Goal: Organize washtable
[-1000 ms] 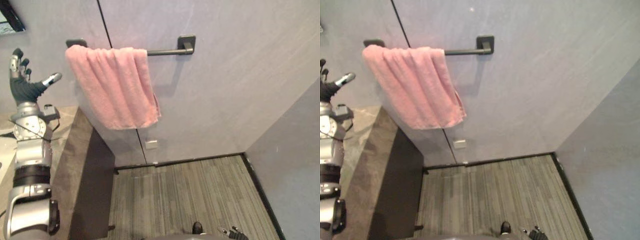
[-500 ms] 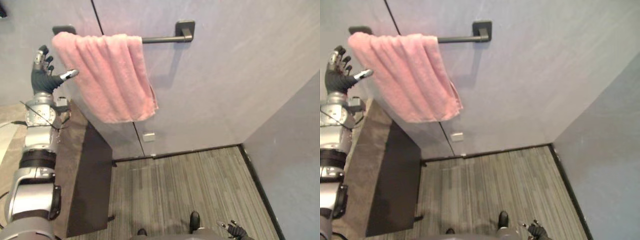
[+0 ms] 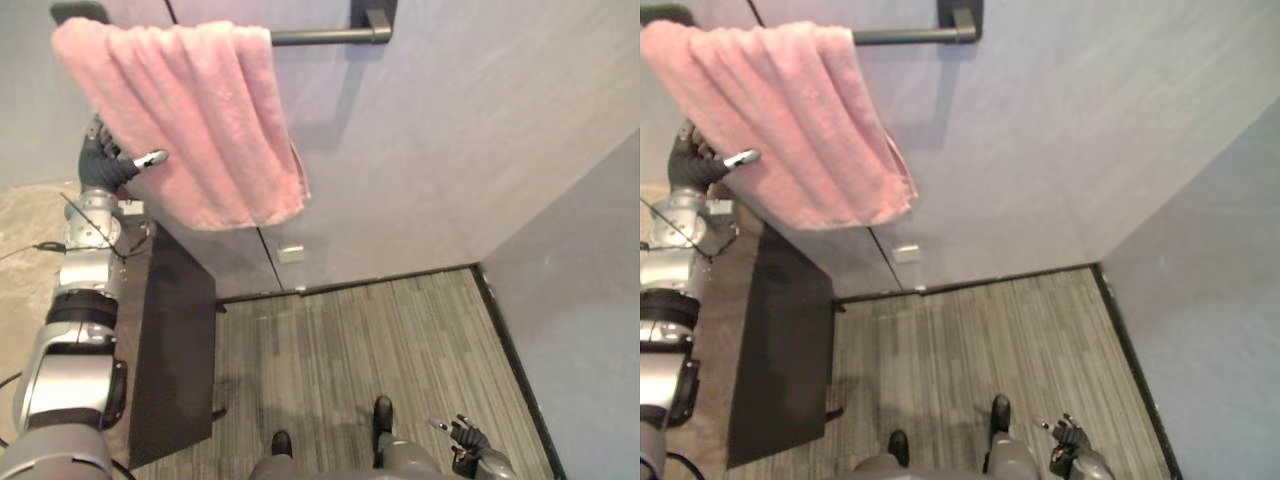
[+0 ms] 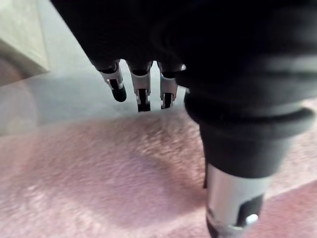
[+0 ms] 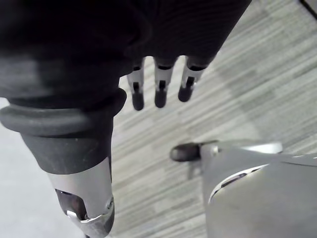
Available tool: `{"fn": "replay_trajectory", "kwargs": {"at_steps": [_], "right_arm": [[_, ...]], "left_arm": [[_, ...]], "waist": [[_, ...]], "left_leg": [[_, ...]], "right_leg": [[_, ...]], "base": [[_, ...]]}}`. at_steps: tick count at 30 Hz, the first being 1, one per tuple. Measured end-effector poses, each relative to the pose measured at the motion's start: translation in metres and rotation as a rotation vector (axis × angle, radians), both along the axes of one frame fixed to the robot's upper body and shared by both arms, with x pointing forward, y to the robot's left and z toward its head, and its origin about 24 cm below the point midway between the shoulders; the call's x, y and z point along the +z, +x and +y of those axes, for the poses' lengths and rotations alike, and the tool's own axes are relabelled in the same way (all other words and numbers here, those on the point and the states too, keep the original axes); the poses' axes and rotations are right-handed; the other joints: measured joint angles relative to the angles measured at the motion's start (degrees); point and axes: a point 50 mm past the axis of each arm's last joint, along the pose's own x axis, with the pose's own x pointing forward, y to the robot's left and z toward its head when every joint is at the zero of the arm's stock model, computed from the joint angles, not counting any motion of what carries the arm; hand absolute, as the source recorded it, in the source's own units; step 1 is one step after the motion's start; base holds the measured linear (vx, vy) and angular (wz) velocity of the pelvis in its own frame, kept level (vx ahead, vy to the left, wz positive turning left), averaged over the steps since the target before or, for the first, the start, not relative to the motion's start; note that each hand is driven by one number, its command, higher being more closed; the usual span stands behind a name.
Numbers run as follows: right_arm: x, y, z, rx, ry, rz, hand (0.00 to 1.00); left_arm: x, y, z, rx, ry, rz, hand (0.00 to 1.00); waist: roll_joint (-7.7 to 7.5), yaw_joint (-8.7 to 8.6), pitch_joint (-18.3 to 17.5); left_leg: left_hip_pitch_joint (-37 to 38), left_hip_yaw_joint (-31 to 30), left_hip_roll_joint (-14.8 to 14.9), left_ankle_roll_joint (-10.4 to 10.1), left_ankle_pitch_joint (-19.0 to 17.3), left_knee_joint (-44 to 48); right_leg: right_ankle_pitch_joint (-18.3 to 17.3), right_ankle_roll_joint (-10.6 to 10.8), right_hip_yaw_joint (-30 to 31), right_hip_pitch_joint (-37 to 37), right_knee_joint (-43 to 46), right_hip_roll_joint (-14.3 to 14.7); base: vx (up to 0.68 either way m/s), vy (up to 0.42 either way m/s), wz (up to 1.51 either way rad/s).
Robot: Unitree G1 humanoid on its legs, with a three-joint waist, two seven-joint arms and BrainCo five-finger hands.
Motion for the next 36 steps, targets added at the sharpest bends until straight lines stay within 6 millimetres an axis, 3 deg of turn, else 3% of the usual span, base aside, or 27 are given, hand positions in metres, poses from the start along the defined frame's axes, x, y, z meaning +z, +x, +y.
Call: {"fn": "replay_trajectory", "kwargs": {"at_steps": [22,23,36], "right_arm": [[0.005,0.018,-0.002,-0.043,-0.010,-0.045,0.00],[0.005,0.018,-0.001,-0.045,-0.010,-0.041,0.00],[0.005,0.019,-0.001,-0.052,-0.009,-0.038,0.00]], "left_arm": [[-0.018,0.008,-0.011,-0.019,-0.031,0.068,0.00],[-0.020,0.008,-0.012,-0.021,-0.036,0.076,1.00],[-0.031,0.014,-0.017,-0.035,-0.071,0.121,1.00]], "waist": [[-0.17,-0.07,1.6],[-0.18,-0.06,1.6],[-0.33,-0.48,1.8]], "left_leg": [[-2.6,1.7,-0.1,-0.2,0.3,0.1],[-2.6,1.7,-0.1,-0.2,0.3,0.1],[-2.2,2.0,-0.2,-0.2,0.3,-0.3]], "right_leg": [[0.9,-0.1,1.6,-3.5,0.0,0.0],[0.9,-0.1,1.5,-3.5,0.0,0.0],[1.1,-0.1,1.7,-3.5,0.0,-0.1]], "base": [[-0.02,-0.015,-0.03],[-0.01,-0.003,-0.03],[0.00,0.000,0.00]]}}
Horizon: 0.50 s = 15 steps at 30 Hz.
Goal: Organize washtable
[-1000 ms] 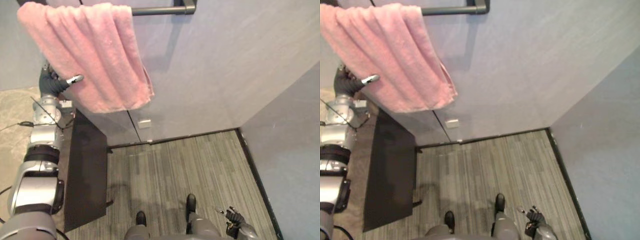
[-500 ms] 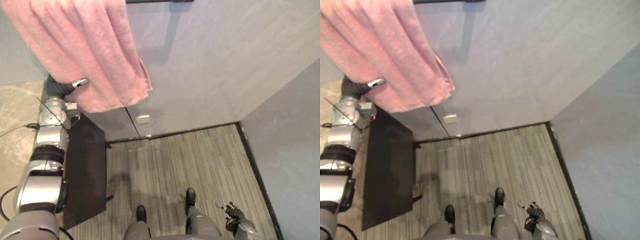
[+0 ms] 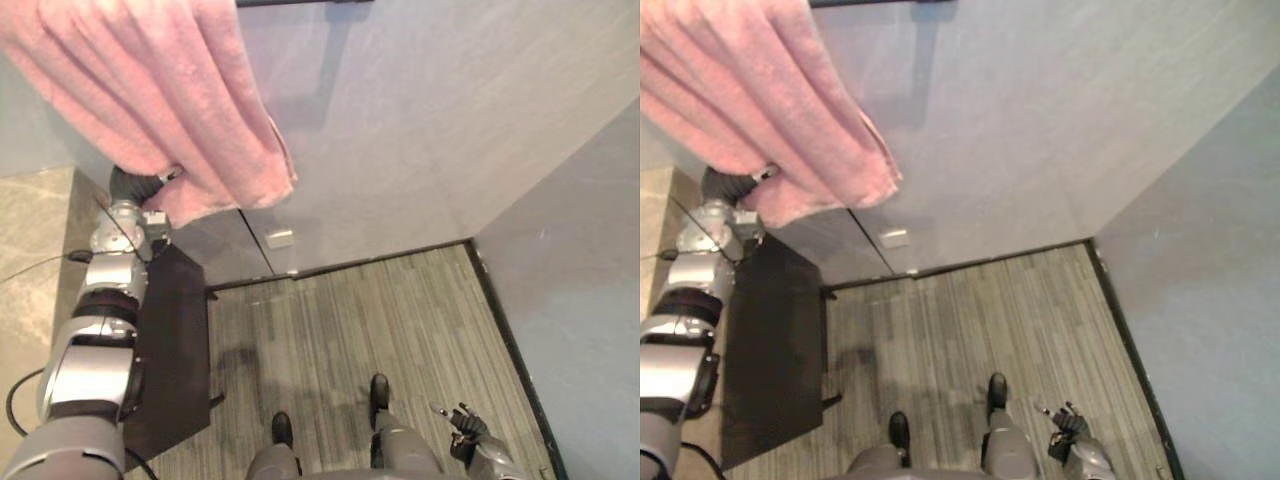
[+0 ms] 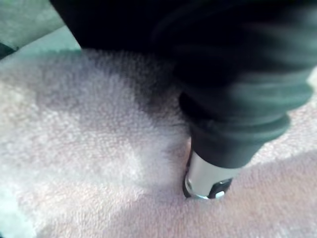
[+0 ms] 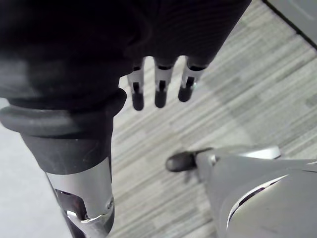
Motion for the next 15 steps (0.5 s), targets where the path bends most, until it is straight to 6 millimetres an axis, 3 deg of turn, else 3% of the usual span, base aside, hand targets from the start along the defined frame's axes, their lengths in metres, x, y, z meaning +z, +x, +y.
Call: {"fn": "replay_trajectory", "kwargs": {"at_steps": [6,10,13,15], "right_arm": [[0.000,0.000,0.000,0.000,-0.002,0.000,0.00],[0.011,0.023,-0.009,-0.016,-0.018,-0.067,0.00],[0.042,0.018,-0.008,0.052,-0.154,-0.270,0.00],[0.052,0.017,-0.010,0.093,-0.202,-0.312,0.00]], "left_arm": [[0.001,0.001,-0.003,-0.010,-0.003,-0.009,1.00],[0.005,0.001,-0.017,-0.066,0.003,-0.052,1.00],[0.011,-0.013,-0.019,-0.099,0.014,-0.132,1.00],[0.015,-0.015,-0.013,-0.081,0.028,-0.137,1.00]], "waist": [[0.00,0.08,0.0],[0.06,0.29,0.0],[0.15,0.48,0.1],[-0.13,0.34,-0.1]], "left_leg": [[0.4,0.0,0.0,0.0,0.0,0.0],[0.7,-0.2,-0.3,0.1,0.1,0.0],[0.4,-0.2,0.0,0.1,0.1,0.1],[0.4,0.0,0.0,0.1,0.1,0.2]], "right_leg": [[0.0,0.0,-0.1,0.4,0.0,0.0],[0.0,0.0,-0.1,0.9,0.0,-0.3],[0.0,0.0,0.1,0.6,0.0,-0.2],[0.0,0.0,0.5,0.6,0.0,-0.1]], "base": [[0.00,0.000,0.00],[-0.03,-0.005,0.03],[0.00,0.000,0.00],[-0.01,-0.001,-0.04]]}}
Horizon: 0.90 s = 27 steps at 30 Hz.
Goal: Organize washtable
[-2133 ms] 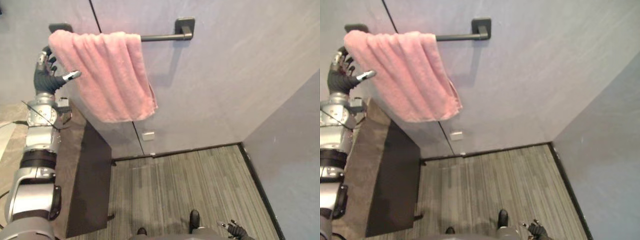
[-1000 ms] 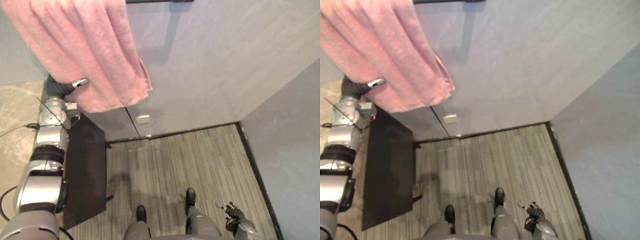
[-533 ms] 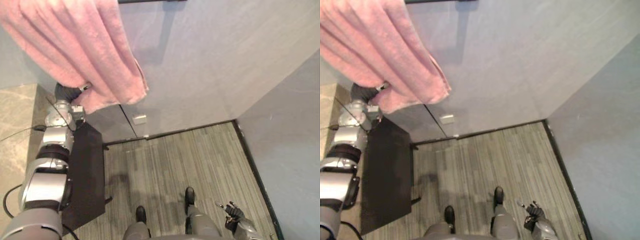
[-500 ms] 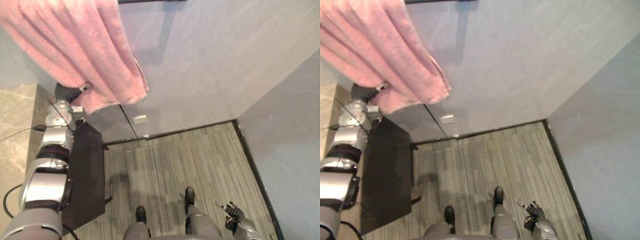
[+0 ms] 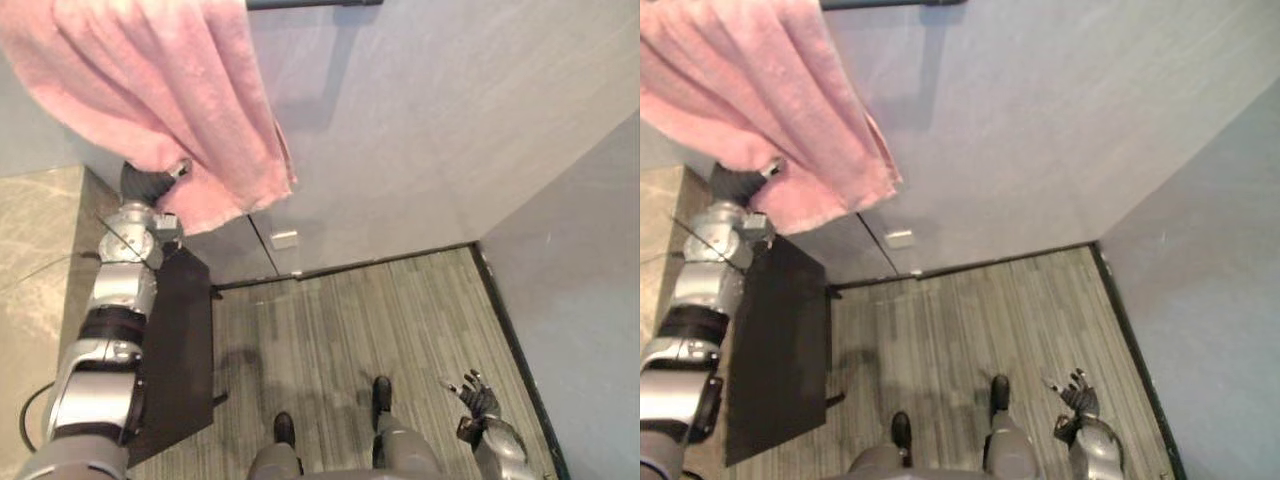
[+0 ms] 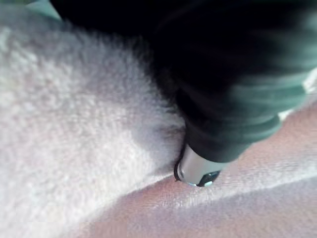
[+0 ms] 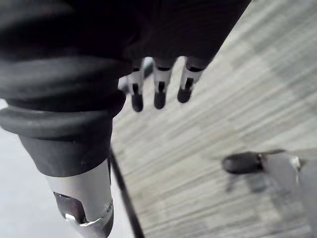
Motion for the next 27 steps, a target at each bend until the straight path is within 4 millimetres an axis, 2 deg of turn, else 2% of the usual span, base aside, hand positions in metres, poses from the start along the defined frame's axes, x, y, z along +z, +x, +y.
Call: {"fn": "replay_trajectory", "kwargs": {"at_steps": [3,6,7,9,10,11,14,16,18,20,21,23,27], "right_arm": [[0.016,0.014,-0.010,0.023,-0.063,-0.072,0.00],[0.056,0.050,-0.011,0.106,-0.131,-0.258,0.00],[0.101,0.080,-0.010,0.180,-0.188,-0.461,0.00],[0.151,0.112,0.001,0.280,-0.236,-0.668,0.00],[0.162,0.118,0.005,0.311,-0.250,-0.714,0.00],[0.188,0.129,0.018,0.407,-0.286,-0.816,0.00],[0.224,0.148,0.046,0.591,-0.324,-0.933,0.00],[0.239,0.156,0.058,0.645,-0.323,-0.983,0.00],[0.271,0.169,0.084,0.731,-0.310,-1.094,0.00],[0.285,0.174,0.095,0.765,-0.303,-1.139,0.00],[0.301,0.180,0.107,0.799,-0.283,-1.191,0.00],[0.314,0.187,0.116,0.826,-0.261,-1.220,0.00],[0.326,0.208,0.125,0.842,-0.265,-1.184,0.00]], "left_arm": [[0.003,-0.001,0.004,0.024,-0.003,-0.015,1.00],[0.005,-0.001,0.004,0.023,-0.003,-0.026,1.00],[0.006,-0.002,0.002,0.017,-0.002,-0.032,1.00],[0.007,-0.002,0.002,0.011,-0.007,-0.042,1.00],[0.008,-0.002,0.001,0.009,-0.007,-0.044,1.00],[0.010,-0.002,-0.001,-0.004,-0.009,-0.055,1.00],[0.011,0.001,-0.008,-0.032,-0.011,-0.063,1.00],[0.011,0.003,-0.012,-0.050,-0.001,-0.057,1.00],[0.010,0.004,-0.015,-0.060,-0.004,-0.052,1.00],[0.010,0.005,-0.016,-0.064,-0.015,-0.056,1.00],[0.011,0.007,-0.020,-0.076,-0.039,-0.063,1.00],[0.012,0.010,-0.026,-0.092,-0.056,-0.074,1.00],[0.017,0.011,-0.028,-0.099,-0.065,-0.088,1.00]], "waist": [[-0.20,-0.20,-0.1],[-0.20,-0.11,-0.1],[-0.27,-0.01,-0.1],[-0.31,0.21,-0.2],[-0.31,0.27,-0.2],[-0.36,0.45,-0.2],[-0.62,1.07,-0.3],[-0.70,1.55,-0.4],[-0.73,1.84,-0.4],[-0.76,1.99,-0.4],[-0.77,2.59,-0.4],[-0.93,3.18,-0.5],[-1.76,3.49,-1.0]], "left_leg": [[0.0,1.0,-0.1,0.0,0.0,0.2],[0.0,1.4,0.2,0.0,0.0,0.7],[0.0,1.4,0.4,-0.4,0.2,0.6],[0.2,1.6,0.4,-0.5,0.3,0.7],[0.2,1.6,0.4,-0.6,0.3,0.8],[0.1,1.7,0.5,-0.6,0.3,0.9],[0.1,1.7,0.5,-0.6,0.4,1.1],[0.0,1.7,0.5,-0.7,0.4,1.2],[-0.2,1.5,0.5,-0.7,0.6,1.5],[-0.2,1.4,0.4,-0.7,0.7,1.5],[-0.2,1.3,0.4,-0.6,0.9,1.5],[-0.4,1.0,0.4,-0.8,1.3,1.5],[-1.1,-0.5,0.5,-1.0,2.4,1.0]], "right_leg": [[0.1,0.1,1.3,0.0,0.0,0.0],[0.4,0.0,1.9,0.0,0.0,0.4],[0.7,-0.2,2.0,0.0,0.0,0.6],[1.2,-0.4,2.3,0.0,0.0,0.7],[1.3,-0.5,2.3,0.0,0.0,0.7],[1.4,-0.5,2.4,0.0,0.0,0.7],[1.7,-0.5,2.5,0.0,0.0,0.7],[1.9,-0.5,2.5,0.0,0.0,0.7],[2.3,-0.7,2.4,0.0,-0.1,0.6],[2.4,-0.8,2.3,0.1,-0.1,0.6],[2.6,-1.0,2.3,0.1,-0.1,0.6],[2.8,-1.1,1.9,0.1,-0.1,0.5],[2.9,-1.2,0.7,0.2,-0.1,0.4]], "base": [[-0.07,-0.012,-0.16],[-0.07,-0.043,-0.08],[-0.10,-0.060,-0.03],[-0.10,-0.050,-0.05],[-0.09,-0.038,-0.05],[-0.07,-0.030,-0.03],[-0.06,-0.026,-0.02],[-0.04,-0.015,0.01],[-0.05,-0.015,0.03],[-0.04,-0.011,0.04],[-0.03,-0.009,0.05],[-0.05,-0.016,0.10],[-0.06,-0.029,0.20]]}}
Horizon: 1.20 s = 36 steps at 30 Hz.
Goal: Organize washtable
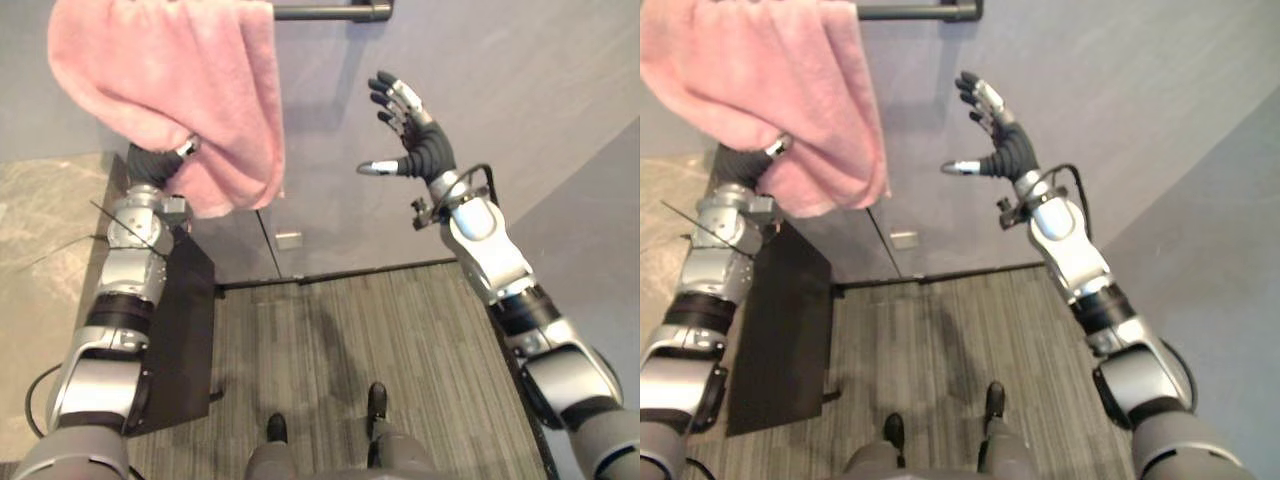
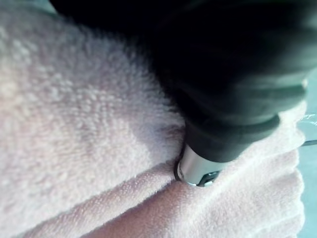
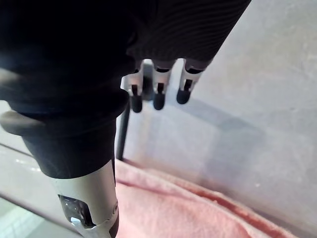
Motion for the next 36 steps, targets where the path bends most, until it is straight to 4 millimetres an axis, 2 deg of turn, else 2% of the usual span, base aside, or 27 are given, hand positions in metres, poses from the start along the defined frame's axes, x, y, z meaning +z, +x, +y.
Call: {"fn": "replay_trajectory", "kwargs": {"at_steps": [2,5,8,11,15,19,22,25,30,33,36], "right_arm": [[0.010,0.016,0.000,-0.022,0.005,0.032,0.00],[0.025,0.030,-0.001,-0.055,0.044,0.061,0.00],[0.039,0.037,0.001,-0.065,0.086,0.068,0.00],[0.052,0.046,-0.001,-0.109,0.120,0.085,0.00],[0.058,0.056,-0.001,-0.161,0.153,0.138,0.00],[0.082,0.059,0.007,-0.157,0.209,0.141,0.00],[0.094,0.062,0.005,-0.166,0.337,0.176,0.00],[0.100,0.063,0.005,-0.157,0.402,0.194,0.00],[0.104,0.064,0.008,-0.150,0.486,0.227,0.00],[0.116,0.063,0.015,-0.128,0.527,0.232,0.00],[0.120,0.061,0.019,-0.112,0.564,0.239,0.00]], "left_arm": [[0.000,0.001,-0.001,-0.005,-0.014,-0.001,1.00],[0.003,0.004,-0.004,-0.013,-0.041,-0.013,1.00],[0.008,0.007,-0.004,-0.009,-0.051,-0.022,1.00],[0.021,0.012,-0.013,-0.042,-0.049,-0.051,1.00],[0.033,0.019,-0.024,-0.067,-0.061,-0.080,1.00],[0.048,0.023,-0.028,-0.073,-0.061,-0.113,1.00],[0.058,0.028,-0.033,-0.079,-0.055,-0.121,1.00],[0.065,0.030,-0.035,-0.077,-0.060,-0.131,1.00],[0.070,0.037,-0.044,-0.091,-0.077,-0.125,1.00],[0.085,0.039,-0.049,-0.098,-0.083,-0.157,1.00],[0.089,0.041,-0.058,-0.121,-0.069,-0.161,1.00]], "waist": [[-0.02,1.17,0.0],[0.00,1.47,0.0],[0.03,1.64,0.0],[0.16,2.64,0.1],[0.46,2.78,0.5],[0.58,2.79,3.0],[0.88,2.74,4.6],[1.07,2.79,4.7],[2.39,2.77,5.8],[2.83,2.80,7.9],[2.93,2.81,8.7]], "left_leg": [[0.0,-0.1,0.0,-0.2,0.5,-0.2],[-0.6,-1.3,0.1,-0.2,1.3,-0.5],[-1.3,-1.5,0.4,-0.5,1.9,-1.0],[-2.3,-2.0,0.6,-0.9,3.5,-2.7],[-2.7,-3.1,0.8,-1.2,5.3,-4.6],[-3.0,-3.4,0.8,-1.2,5.6,-4.5],[-3.4,-4.3,0.7,-1.3,5.9,-4.5],[-4.9,-4.7,0.6,-1.2,6.3,-4.5],[-5.8,-6.3,0.6,-1.1,6.8,-4.6],[-5.9,-6.6,0.6,-1.0,7.2,-5.0],[-6.2,-7.5,0.6,-1.2,8.3,-6.4]], "right_leg": [[0.3,0.0,-0.1,0.0,0.0,-0.1],[0.4,0.0,-1.0,-0.1,0.0,-0.1],[0.7,-0.4,-1.5,-0.6,0.0,0.2],[1.0,-0.6,-2.1,-2.1,0.0,0.4],[1.1,-0.7,-3.3,-2.8,0.0,0.6],[1.4,-0.9,-3.4,-3.2,0.0,0.6],[1.6,-1.0,-4.2,-3.4,0.0,0.5],[1.8,-1.1,-4.6,-4.6,0.0,0.3],[1.8,-1.1,-6.0,-4.6,0.0,0.2],[1.9,-1.2,-6.4,-4.7,0.0,0.1],[1.9,-1.3,-7.2,-5.2,0.0,0.2]], "base": [[-0.07,-0.022,0.04],[-0.08,-0.031,0.16],[-0.06,-0.036,0.12],[-0.04,-0.037,0.08],[-0.01,-0.017,0.15],[0.00,0.004,0.01],[-0.01,0.018,0.11],[-0.02,0.026,0.08],[-0.02,0.024,0.13],[-0.04,0.018,0.09],[-0.02,0.013,0.11]]}}
